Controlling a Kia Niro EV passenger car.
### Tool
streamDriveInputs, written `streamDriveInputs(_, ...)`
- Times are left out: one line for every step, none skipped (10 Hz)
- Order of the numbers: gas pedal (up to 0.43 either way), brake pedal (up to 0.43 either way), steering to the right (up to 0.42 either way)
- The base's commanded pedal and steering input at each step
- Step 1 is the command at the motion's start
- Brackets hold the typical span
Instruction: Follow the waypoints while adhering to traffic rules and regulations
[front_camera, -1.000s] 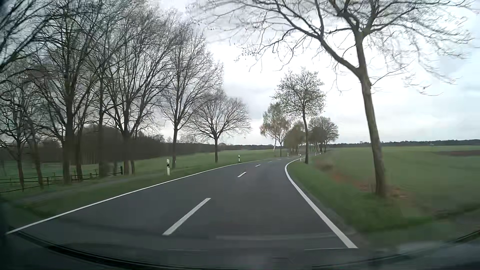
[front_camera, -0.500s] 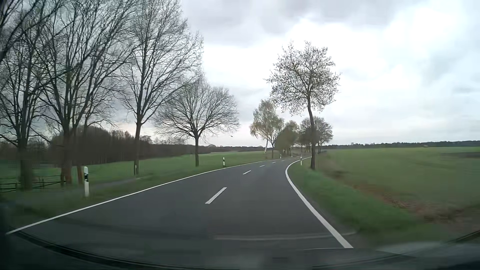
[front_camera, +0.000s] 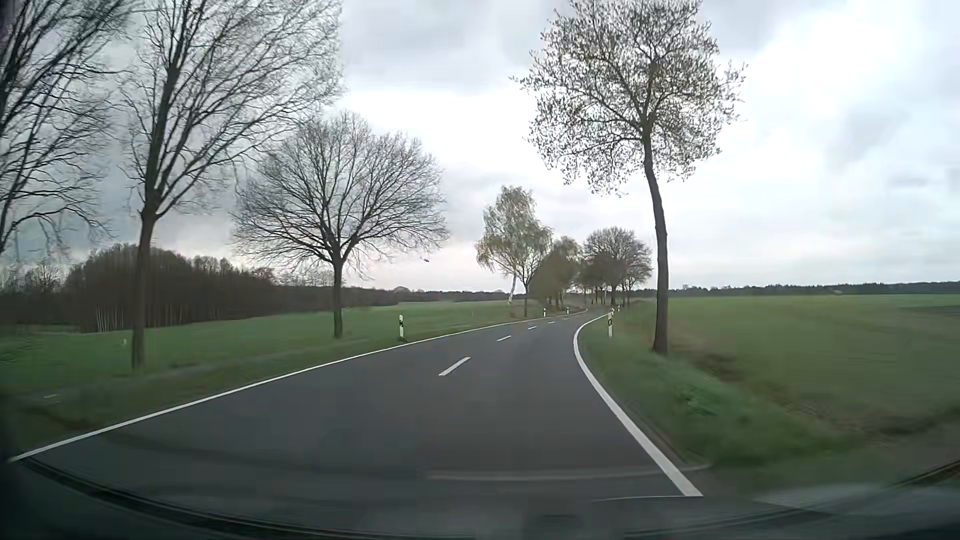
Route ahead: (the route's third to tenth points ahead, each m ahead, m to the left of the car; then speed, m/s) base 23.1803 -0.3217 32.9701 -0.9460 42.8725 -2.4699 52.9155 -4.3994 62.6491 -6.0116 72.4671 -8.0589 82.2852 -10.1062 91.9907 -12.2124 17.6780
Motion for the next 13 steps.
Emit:
streamDriveInputs(0.138, 0.006, 0.024)
streamDriveInputs(0.138, 0.000, 0.027)
streamDriveInputs(0.138, 0.006, 0.028)
streamDriveInputs(0.138, 0.006, 0.028)
streamDriveInputs(0.138, 0.000, 0.027)
streamDriveInputs(0.138, 0.000, 0.027)
streamDriveInputs(0.138, 0.006, 0.028)
streamDriveInputs(0.138, 0.000, 0.027)
streamDriveInputs(0.138, 0.000, 0.027)
streamDriveInputs(0.138, 0.000, 0.027)
streamDriveInputs(0.138, 0.006, 0.026)
streamDriveInputs(0.138, 0.000, 0.025)
streamDriveInputs(0.138, 0.000, 0.024)
